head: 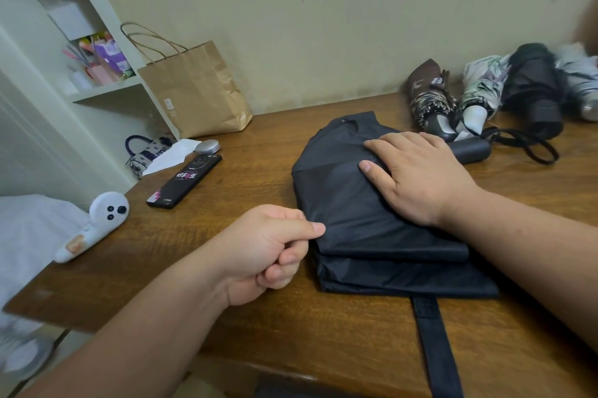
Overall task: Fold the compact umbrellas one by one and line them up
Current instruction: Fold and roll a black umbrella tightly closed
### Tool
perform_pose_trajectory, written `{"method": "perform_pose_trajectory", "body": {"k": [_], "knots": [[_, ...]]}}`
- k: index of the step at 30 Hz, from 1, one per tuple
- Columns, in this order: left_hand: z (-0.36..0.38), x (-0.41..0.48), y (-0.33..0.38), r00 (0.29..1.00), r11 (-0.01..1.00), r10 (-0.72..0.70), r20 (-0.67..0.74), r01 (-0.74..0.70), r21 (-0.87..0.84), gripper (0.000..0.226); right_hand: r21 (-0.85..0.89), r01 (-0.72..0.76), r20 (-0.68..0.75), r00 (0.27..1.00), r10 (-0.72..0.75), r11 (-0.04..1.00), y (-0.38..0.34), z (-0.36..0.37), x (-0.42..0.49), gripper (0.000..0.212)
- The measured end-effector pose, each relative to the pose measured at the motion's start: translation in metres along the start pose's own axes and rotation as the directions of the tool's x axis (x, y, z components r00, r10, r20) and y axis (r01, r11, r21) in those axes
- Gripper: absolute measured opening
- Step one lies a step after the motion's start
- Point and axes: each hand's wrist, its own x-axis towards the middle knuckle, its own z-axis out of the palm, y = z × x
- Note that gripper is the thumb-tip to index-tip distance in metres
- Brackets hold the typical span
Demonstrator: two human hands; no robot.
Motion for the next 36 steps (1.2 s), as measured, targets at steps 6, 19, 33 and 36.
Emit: {"method": "perform_pose_trajectory", "body": {"k": [6,19,33,36], "knots": [[0.007,-0.001,0.000,0.991,0.999,-0.019,0.130,0.015,0.033,0.042,-0.006,-0.001,0.007,1.000,0.001,1.000,0.000,0.001,0.001,0.067],[-0.002,-0.005,-0.006,0.991,0.989,0.103,0.083,-0.111,0.100,0.027,-0.008,0.003,0.013,1.000,-0.002,1.000,0.001,0.001,0.001,0.066],[0.000,-0.006,-0.007,0.962,0.904,0.268,0.059,-0.272,0.329,0.022,-0.015,0.005,0.026,1.000,-0.005,1.000,0.001,0.001,0.002,0.070],[-0.002,-0.006,-0.008,0.964,0.915,0.257,0.075,-0.267,0.301,0.021,-0.008,0.008,0.019,1.000,-0.007,1.000,0.001,0.000,0.001,0.069]]}}
